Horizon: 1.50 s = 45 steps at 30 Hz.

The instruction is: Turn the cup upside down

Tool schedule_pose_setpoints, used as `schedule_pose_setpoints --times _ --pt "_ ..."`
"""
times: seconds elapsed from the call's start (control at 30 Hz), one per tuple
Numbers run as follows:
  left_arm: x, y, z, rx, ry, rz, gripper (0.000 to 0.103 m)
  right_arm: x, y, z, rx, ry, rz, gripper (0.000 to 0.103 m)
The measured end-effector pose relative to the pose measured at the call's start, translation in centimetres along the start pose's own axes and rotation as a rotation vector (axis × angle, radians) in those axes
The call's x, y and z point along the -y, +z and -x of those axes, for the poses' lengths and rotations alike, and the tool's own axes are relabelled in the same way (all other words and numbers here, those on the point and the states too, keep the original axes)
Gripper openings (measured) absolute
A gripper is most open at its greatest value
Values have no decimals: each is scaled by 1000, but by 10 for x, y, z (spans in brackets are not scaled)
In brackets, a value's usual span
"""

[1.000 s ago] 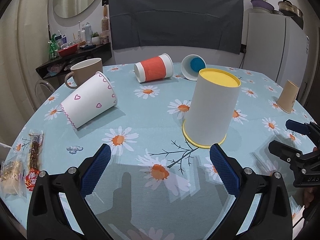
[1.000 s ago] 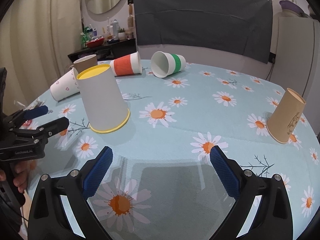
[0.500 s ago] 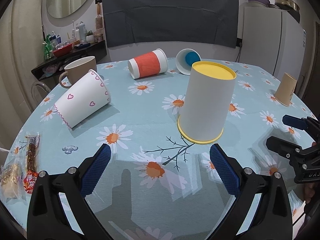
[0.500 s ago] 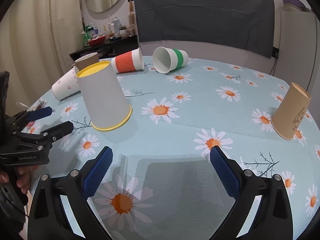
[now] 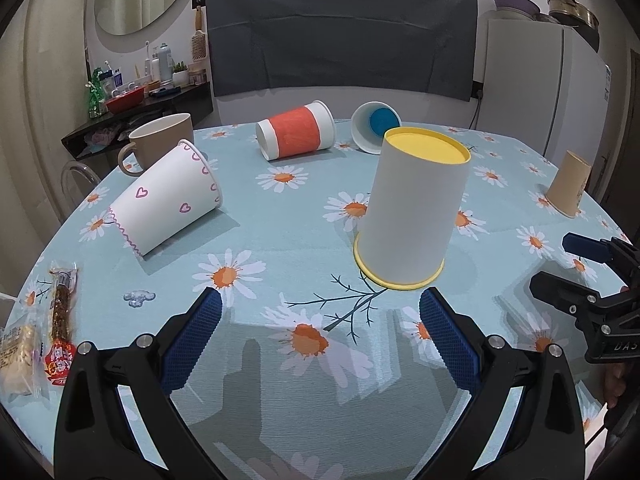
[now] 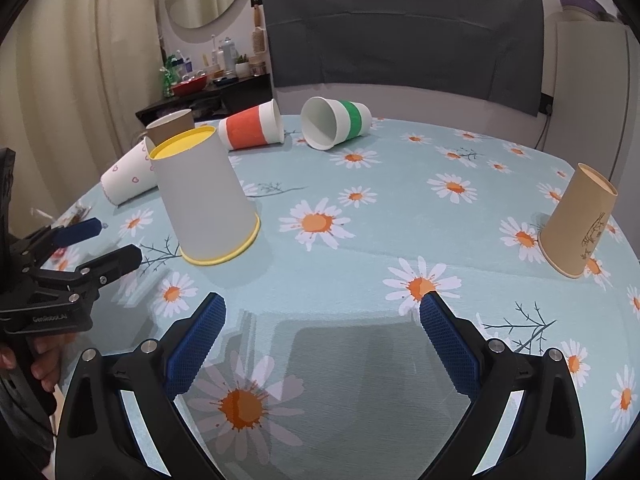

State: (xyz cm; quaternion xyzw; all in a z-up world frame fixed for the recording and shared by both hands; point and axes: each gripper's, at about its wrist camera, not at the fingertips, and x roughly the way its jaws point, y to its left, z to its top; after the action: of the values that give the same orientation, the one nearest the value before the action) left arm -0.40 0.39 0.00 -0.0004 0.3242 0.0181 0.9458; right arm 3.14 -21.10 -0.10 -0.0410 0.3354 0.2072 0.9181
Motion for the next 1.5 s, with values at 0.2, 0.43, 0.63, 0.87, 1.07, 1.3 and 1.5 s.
schedule_pose_setpoints --times 0.2,0.43,0.63,0.87,1.07,1.3,1.5 --pt "1 0 0 3 5 1 97 1 0 1 3 5 -3 94" --pt "1 1 0 3 6 1 97 1 0 0 1 14 -2 94" --pt "1 1 0 3 6 2 97 1 1 0 1 14 -4 94" --pt "0 1 0 3 5 2 97 1 0 0 1 14 -3 94" --pt "0 0 0 5 7 2 97 1 0 0 0 14 -3 94" --pt "1 0 1 7 9 -3 97 1 0 0 0 15 -3 94" --pt "2 0 1 6 9 -6 97 1 0 0 0 15 -3 94"
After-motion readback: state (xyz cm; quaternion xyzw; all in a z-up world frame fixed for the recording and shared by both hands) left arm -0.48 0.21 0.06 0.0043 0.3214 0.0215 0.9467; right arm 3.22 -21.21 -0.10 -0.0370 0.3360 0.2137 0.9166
